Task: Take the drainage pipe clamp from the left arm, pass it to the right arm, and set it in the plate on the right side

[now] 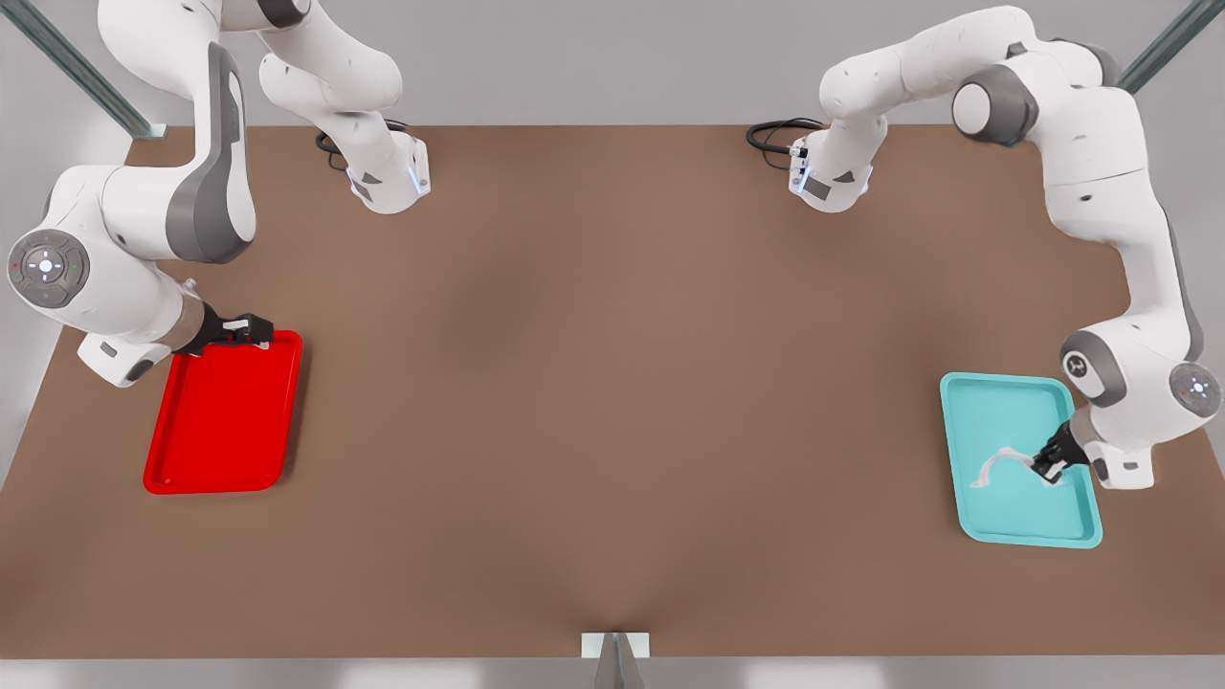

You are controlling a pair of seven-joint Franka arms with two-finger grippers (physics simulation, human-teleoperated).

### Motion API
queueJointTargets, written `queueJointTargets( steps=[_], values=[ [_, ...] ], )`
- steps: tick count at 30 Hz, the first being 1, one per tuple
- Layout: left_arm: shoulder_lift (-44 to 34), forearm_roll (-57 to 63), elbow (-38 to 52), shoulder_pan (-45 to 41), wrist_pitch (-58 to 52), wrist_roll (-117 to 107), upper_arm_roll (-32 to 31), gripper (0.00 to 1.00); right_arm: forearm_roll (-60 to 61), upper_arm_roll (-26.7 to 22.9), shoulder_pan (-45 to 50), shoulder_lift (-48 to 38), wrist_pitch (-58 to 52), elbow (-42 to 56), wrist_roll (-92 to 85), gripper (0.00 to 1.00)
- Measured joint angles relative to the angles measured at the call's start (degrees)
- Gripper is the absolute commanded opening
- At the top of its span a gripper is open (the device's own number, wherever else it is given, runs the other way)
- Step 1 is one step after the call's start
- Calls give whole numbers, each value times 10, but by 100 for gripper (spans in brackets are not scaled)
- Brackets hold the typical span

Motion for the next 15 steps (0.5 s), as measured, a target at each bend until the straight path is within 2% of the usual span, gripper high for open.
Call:
queueJointTargets(
  steps=[3,6,9,15],
  values=[
    [-47,-12,-5,-84,-52,-9,-16,21,13,1,1,15,7,2,-6,100],
    [-57,-8,-6,-158,-94,-45,-70,21,48,9,32,63,30,19,-20,100],
    [-25,20,27,-259,-119,-99,-88,21,85,25,93,140,66,82,-36,100],
    [77,35,169,-403,-144,-230,-99,21,112,35,192,222,197,85,-105,100]
  ],
)
